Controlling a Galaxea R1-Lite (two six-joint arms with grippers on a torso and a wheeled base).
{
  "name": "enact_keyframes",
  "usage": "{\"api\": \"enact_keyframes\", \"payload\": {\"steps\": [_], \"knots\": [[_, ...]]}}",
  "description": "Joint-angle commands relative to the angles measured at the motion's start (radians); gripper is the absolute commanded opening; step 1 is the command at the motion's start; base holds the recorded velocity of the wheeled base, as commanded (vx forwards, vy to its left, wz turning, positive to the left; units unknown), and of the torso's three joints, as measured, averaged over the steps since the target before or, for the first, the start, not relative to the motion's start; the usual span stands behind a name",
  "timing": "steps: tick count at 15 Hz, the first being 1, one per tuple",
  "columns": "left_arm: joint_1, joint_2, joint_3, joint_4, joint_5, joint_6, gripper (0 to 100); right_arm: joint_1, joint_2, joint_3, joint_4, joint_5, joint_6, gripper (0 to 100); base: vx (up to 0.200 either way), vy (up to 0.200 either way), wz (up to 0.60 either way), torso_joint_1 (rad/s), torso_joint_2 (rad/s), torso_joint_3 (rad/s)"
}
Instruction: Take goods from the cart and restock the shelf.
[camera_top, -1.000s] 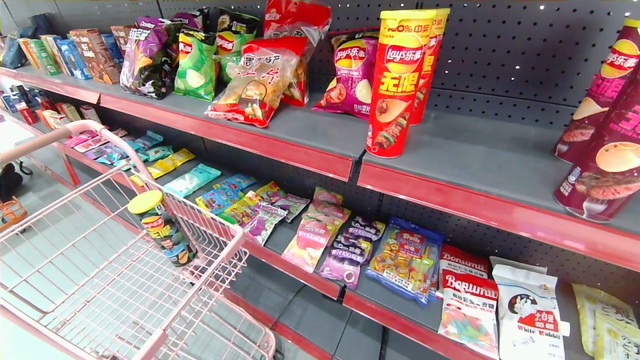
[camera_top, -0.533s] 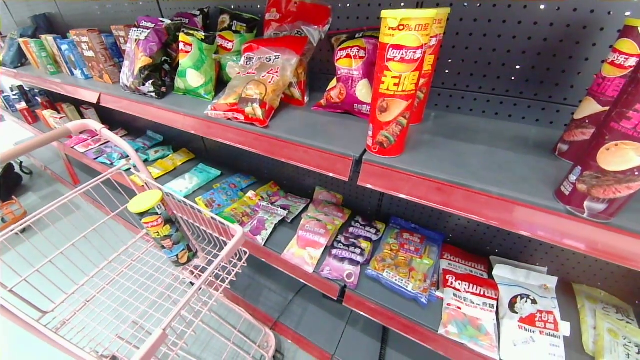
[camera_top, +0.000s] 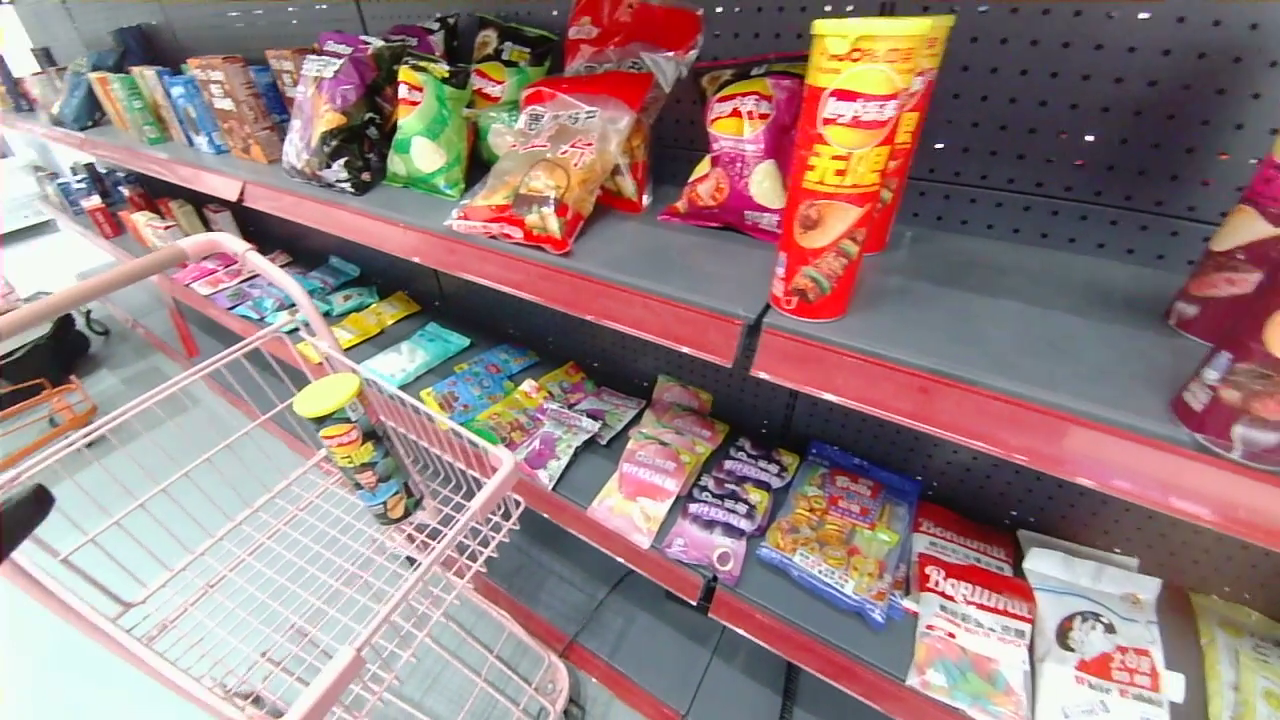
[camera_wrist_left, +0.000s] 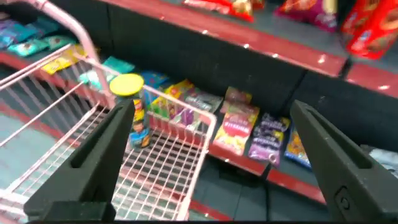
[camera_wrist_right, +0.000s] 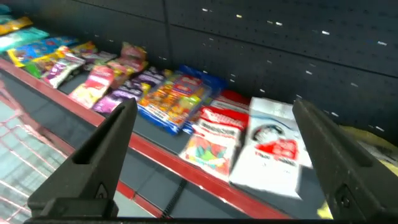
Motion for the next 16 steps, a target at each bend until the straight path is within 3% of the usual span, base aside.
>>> {"api": "enact_keyframes", "payload": {"steps": [1,3,6,7,8,10,11,13,14,16], "knots": [[0.0,0.082,0.005,0.0,0.003,0.001,100,0.0,0.001,0.0,-0.001,0.001,-0.001,100,0.0,0.0,0.6,0.017,0.01,0.007],[0.027,0.158,0.004,-0.001,0.008,0.013,100,0.0,0.001,0.0,-0.001,0.001,-0.001,100,0.0,0.0,0.0,0.0,0.0,0.0],[0.187,0.373,-0.071,-0.03,0.01,0.036,100,0.0,0.001,0.0,-0.001,0.001,0.001,100,0.0,0.0,0.0,0.0,0.0,0.0],[0.268,0.514,-0.123,-0.081,0.002,0.056,100,0.0,0.001,0.0,-0.001,0.001,0.001,100,0.0,0.0,0.0,0.0,0.0,0.0],[0.302,0.632,-0.154,-0.15,-0.01,0.058,100,0.0,0.001,0.0,-0.003,0.001,0.001,100,0.0,0.0,0.0,0.0,0.0,0.0],[0.323,0.772,-0.172,-0.256,-0.06,0.07,100,0.0,0.001,0.0,-0.001,0.001,0.001,100,0.0,0.0,0.0,0.0,0.0,0.0],[0.323,0.866,-0.168,-0.299,-0.119,0.105,100,0.0,0.001,0.0,-0.001,0.001,0.001,100,0.0,0.0,0.0,0.0,0.0,0.0],[0.322,0.994,-0.171,-0.371,-0.218,0.124,100,0.0,0.001,0.0,-0.001,-0.001,0.001,100,0.0,0.0,0.0,0.0,0.0,0.0],[0.32,1.048,-0.172,-0.418,-0.228,0.131,100,0.0,0.001,0.0,-0.001,-0.001,0.001,100,0.0,0.0,0.0,0.0,0.0,0.0],[0.319,1.232,-0.174,-0.638,-0.236,0.193,100,0.0,0.001,0.0,-0.001,-0.001,0.001,100,0.0,0.0,0.0,0.0,0.0,0.0]]}}
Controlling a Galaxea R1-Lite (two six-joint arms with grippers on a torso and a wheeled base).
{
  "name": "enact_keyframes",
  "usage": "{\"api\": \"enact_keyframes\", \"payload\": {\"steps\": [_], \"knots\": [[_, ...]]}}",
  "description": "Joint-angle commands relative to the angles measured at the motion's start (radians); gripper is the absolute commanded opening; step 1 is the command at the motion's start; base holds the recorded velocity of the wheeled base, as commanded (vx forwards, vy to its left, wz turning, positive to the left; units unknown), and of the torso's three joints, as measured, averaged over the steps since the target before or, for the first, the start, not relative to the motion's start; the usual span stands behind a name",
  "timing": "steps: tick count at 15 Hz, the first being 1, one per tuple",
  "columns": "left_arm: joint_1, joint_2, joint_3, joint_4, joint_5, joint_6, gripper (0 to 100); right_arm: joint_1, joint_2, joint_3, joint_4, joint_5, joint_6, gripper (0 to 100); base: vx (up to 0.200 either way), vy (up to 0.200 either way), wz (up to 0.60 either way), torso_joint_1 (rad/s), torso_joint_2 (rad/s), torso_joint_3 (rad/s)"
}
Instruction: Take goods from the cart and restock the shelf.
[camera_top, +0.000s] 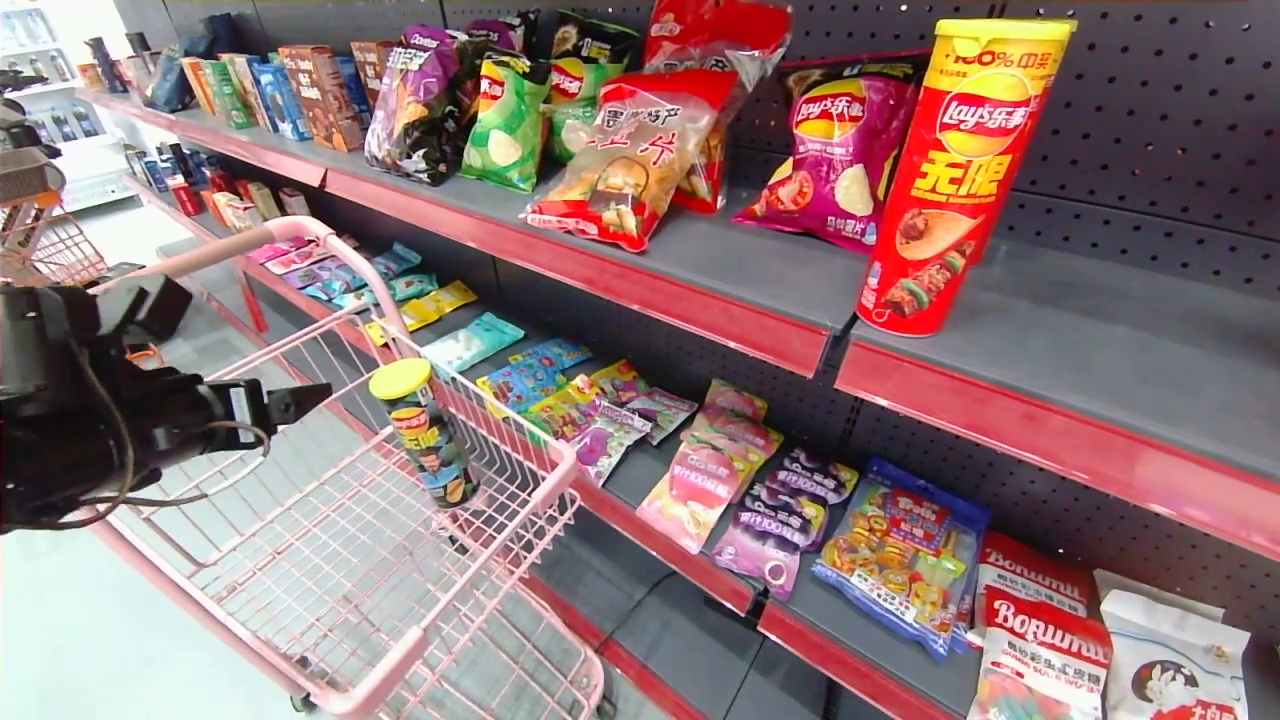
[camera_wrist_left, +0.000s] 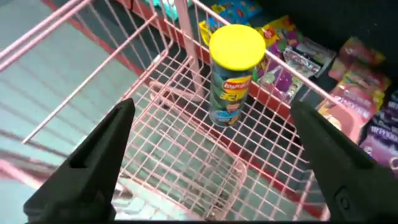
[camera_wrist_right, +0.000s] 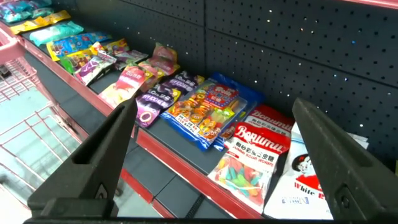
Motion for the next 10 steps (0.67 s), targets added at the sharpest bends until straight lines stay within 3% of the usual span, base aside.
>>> {"api": "enact_keyframes", "payload": {"steps": [1,3,4,8,10], "knots": [[-0.002,0.311,-0.009,-0.244,-0.04,0.056,100,0.0,0.001,0.0,0.0,0.001,0.0,100,0.0,0.0,0.0,0.0,0.0,0.0],[-0.023,0.363,-0.009,-0.288,-0.086,0.059,100,0.0,0.001,0.0,0.0,0.001,0.0,100,0.0,0.0,0.0,0.0,0.0,0.0],[-0.063,0.387,-0.019,-0.288,-0.115,0.059,100,0.0,0.001,0.0,0.0,0.001,0.0,100,0.0,0.0,0.0,0.0,0.0,0.0],[-0.115,0.462,-0.099,-0.293,-0.116,0.067,100,0.0,0.001,0.0,0.0,0.001,0.0,100,0.0,0.0,0.0,0.0,0.0,0.0],[-0.117,0.492,-0.128,-0.291,-0.116,0.12,100,0.0,0.001,0.0,0.0,0.002,0.0,100,0.0,0.0,0.0,0.0,0.0,0.0]]}}
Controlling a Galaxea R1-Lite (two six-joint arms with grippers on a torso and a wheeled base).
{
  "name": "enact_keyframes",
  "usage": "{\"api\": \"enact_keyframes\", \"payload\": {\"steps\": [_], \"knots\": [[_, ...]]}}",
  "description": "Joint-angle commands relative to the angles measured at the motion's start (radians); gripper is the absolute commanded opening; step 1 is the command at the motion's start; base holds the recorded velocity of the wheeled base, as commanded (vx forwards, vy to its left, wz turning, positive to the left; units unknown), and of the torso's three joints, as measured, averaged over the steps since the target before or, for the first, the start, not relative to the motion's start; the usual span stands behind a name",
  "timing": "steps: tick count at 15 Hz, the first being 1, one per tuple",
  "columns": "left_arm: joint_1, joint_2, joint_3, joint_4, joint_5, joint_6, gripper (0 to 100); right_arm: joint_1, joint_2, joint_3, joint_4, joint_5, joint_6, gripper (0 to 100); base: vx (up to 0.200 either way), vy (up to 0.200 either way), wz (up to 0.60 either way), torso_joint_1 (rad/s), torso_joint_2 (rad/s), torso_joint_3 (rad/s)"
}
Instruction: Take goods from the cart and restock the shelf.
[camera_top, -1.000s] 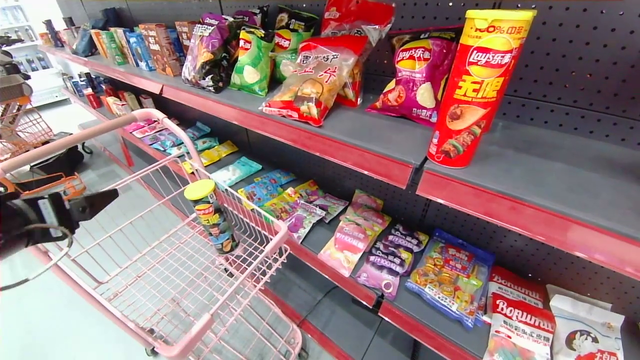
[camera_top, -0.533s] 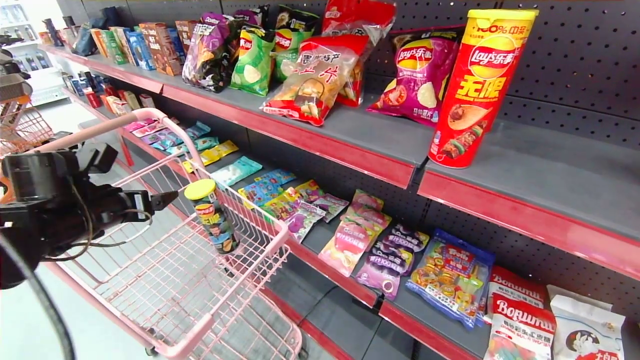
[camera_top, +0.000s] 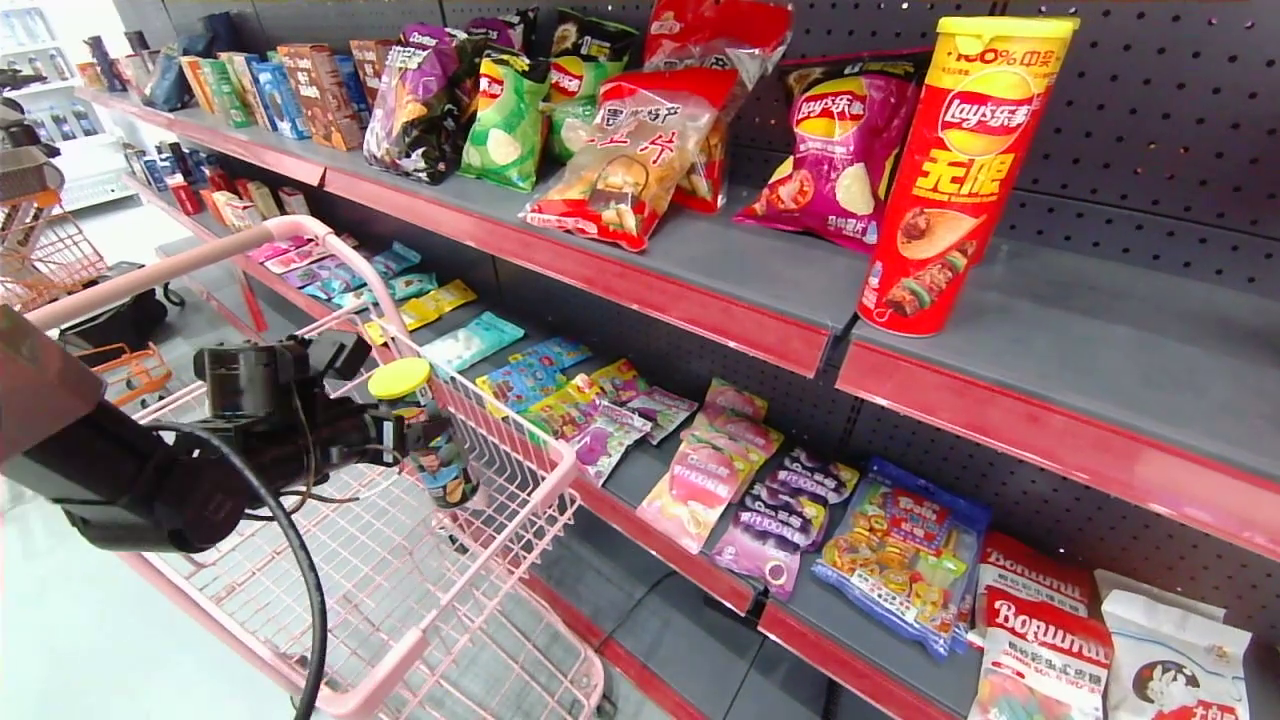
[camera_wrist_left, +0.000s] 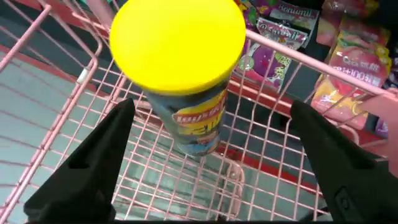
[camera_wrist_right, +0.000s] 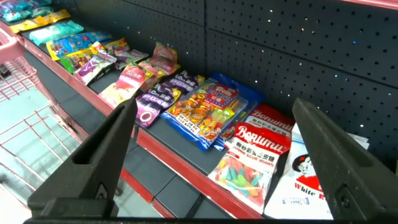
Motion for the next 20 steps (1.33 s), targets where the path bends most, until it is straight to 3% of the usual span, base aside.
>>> {"api": "enact_keyframes", "payload": {"steps": [1,9,14,15,20], "knots": [[-0.004,0.042,-0.016,0.0,0.0,0.011,100,0.0,0.001,0.0,0.0,0.001,0.0,100,0.0,0.0,0.0,0.0,0.0,0.0],[0.013,0.122,-0.092,-0.004,0.005,0.014,100,0.0,0.001,0.0,-0.001,0.001,-0.002,100,0.0,0.0,0.0,0.0,0.0,0.0],[0.018,0.171,-0.105,-0.078,0.017,0.016,100,0.0,0.001,0.0,0.0,0.002,-0.002,100,0.0,0.0,0.0,0.0,0.0,0.0],[0.018,0.171,-0.1,-0.079,0.017,0.017,0,0.0,0.001,0.0,-0.001,0.004,-0.003,100,0.0,0.0,0.0,0.0,0.0,0.0],[0.025,0.157,-0.089,-0.073,0.031,0.016,0,0.0,0.001,0.0,-0.001,0.004,-0.002,100,0.0,0.0,0.0,0.0,0.0,0.0]]}}
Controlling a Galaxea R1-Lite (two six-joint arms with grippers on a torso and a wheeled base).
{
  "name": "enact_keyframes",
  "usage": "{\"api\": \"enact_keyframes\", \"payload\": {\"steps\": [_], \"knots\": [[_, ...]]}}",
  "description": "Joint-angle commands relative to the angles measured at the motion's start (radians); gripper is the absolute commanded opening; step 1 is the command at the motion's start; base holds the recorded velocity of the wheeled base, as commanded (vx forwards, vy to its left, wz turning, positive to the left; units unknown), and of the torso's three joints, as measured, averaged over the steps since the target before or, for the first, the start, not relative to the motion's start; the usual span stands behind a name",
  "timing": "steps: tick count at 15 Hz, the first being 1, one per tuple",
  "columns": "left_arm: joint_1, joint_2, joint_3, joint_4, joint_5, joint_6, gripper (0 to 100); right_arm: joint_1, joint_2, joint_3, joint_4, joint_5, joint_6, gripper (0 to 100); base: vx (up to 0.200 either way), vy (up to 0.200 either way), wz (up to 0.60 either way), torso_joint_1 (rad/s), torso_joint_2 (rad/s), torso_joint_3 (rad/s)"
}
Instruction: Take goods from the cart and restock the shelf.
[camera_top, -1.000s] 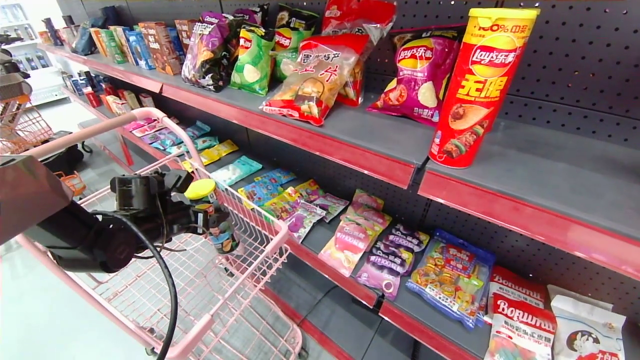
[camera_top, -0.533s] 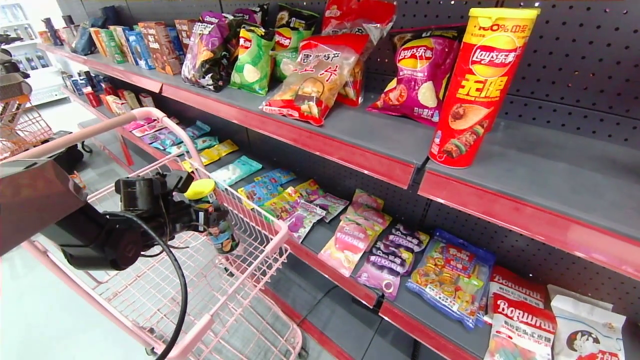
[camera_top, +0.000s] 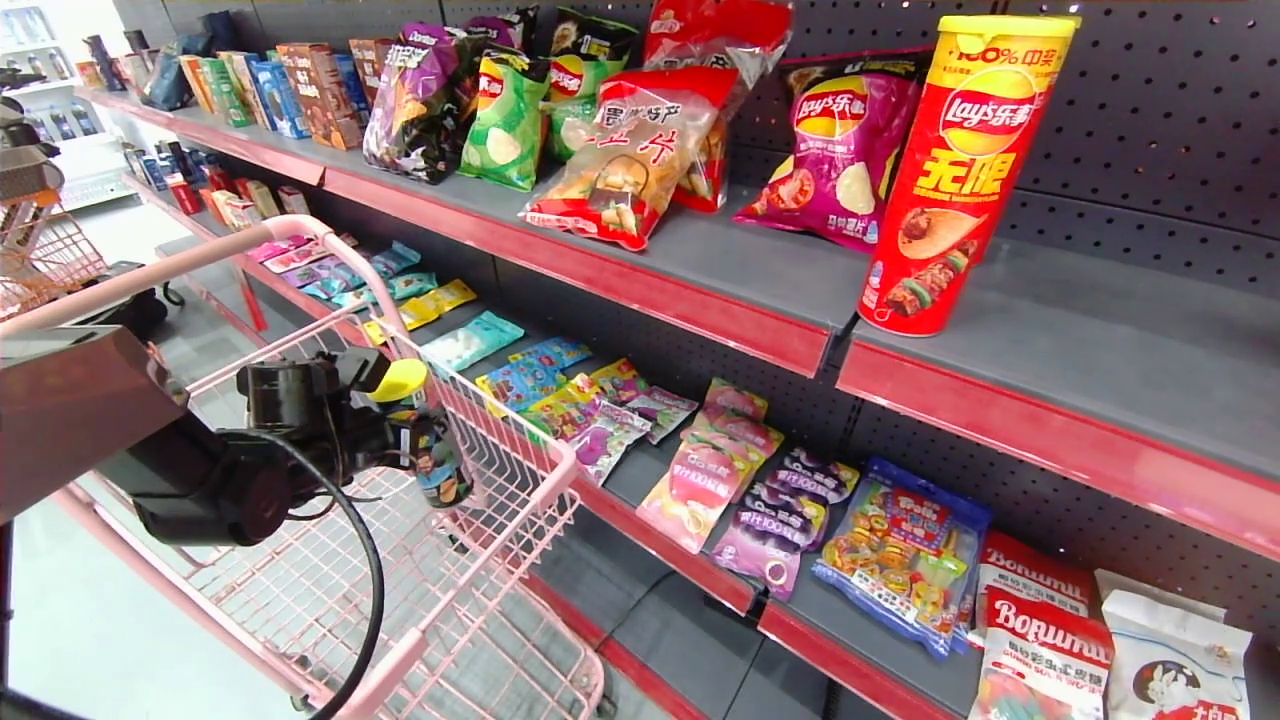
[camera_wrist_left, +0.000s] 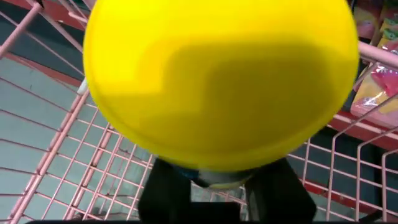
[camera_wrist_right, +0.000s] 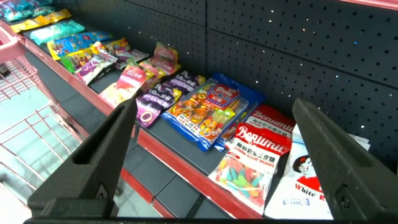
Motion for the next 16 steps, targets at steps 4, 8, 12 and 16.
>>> {"api": "enact_keyframes", "payload": {"steps": [4,8,12,16], "knots": [[0.05,-0.302,-0.013,0.341,0.004,-0.033,0,0.0,0.001,0.0,0.0,0.005,0.001,100,0.0,0.0,0.0,0.0,0.0,0.0],[0.061,-0.631,-0.13,0.717,-0.018,-0.119,0,0.0,0.001,0.0,0.0,0.005,0.003,100,0.0,0.0,0.0,0.0,0.0,0.0],[0.07,-0.984,-0.096,0.918,-0.096,-0.119,0,0.0,0.001,0.0,0.0,-0.003,0.001,100,0.0,0.0,0.0,0.0,0.0,0.0],[0.09,-1.266,0.039,0.989,-0.101,-0.122,0,0.0,0.001,0.0,0.002,-0.004,0.001,100,0.0,0.0,0.0,0.0,0.0,0.0]]}}
